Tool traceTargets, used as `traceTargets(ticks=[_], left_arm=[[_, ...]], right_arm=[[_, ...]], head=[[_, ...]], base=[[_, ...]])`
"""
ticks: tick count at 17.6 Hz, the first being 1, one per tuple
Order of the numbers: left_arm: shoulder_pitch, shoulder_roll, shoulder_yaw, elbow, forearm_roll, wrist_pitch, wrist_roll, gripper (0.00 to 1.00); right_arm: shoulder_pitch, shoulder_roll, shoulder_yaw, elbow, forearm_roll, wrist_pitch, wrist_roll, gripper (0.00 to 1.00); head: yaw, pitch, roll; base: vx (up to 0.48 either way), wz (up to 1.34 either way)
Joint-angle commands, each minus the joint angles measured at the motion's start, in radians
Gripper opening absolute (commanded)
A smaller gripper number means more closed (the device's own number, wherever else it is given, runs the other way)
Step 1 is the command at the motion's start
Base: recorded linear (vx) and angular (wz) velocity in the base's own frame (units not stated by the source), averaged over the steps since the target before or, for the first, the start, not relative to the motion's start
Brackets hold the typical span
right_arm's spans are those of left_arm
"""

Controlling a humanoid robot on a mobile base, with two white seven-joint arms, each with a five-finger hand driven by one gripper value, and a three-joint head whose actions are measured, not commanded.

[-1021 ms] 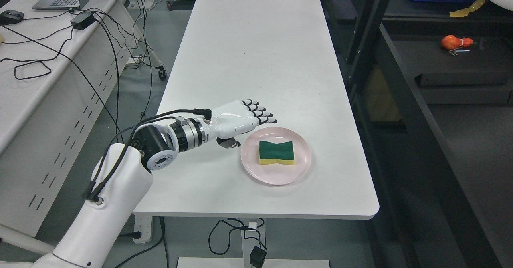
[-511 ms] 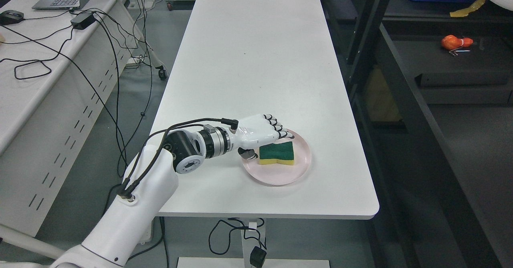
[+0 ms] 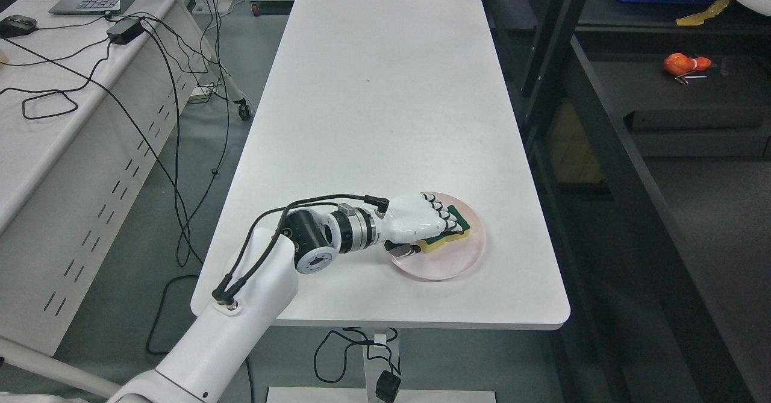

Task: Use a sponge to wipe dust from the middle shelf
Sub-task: 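Close the left hand fingers around the sponge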

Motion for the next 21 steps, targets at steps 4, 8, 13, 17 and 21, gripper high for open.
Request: traceTargets(ticks=[4, 8, 13, 17, 21], left_arm=[[0.041, -0.025, 0.007, 0.015, 0.017, -0.01, -0.005, 0.59], [0.049, -0.022, 0.103, 0.009, 0.082, -0.099, -0.011, 0.31], [0.083, -0.016, 0.273, 0.004, 0.146, -0.192, -0.071, 0.04], [0.083, 0.004, 0.447, -0.063, 0.155, -0.192, -0.071, 0.0], [0.093, 0.049, 0.499, -0.213, 0.207, -0.192, -0.071, 0.0]], right_arm=[[0.0, -0.017, 0.0, -0.017, 0.0, 0.001, 0.0, 1.0], [0.0, -0.017, 0.0, -0.017, 0.0, 0.001, 0.0, 1.0], [0.0, -0.017, 0.0, -0.017, 0.0, 0.001, 0.0, 1.0], [0.0, -0.017, 0.0, -0.017, 0.0, 0.001, 0.0, 1.0], [0.0, -0.017, 0.0, -0.017, 0.0, 0.001, 0.0, 1.0]], head=[[0.0, 0.0, 0.0], [0.0, 0.0, 0.0], [0.0, 0.0, 0.0], [0.0, 0.0, 0.0], [0.0, 0.0, 0.0]], base=[[0.0, 0.0], [0.0, 0.0], [0.0, 0.0], [0.0, 0.0], [0.0, 0.0]])
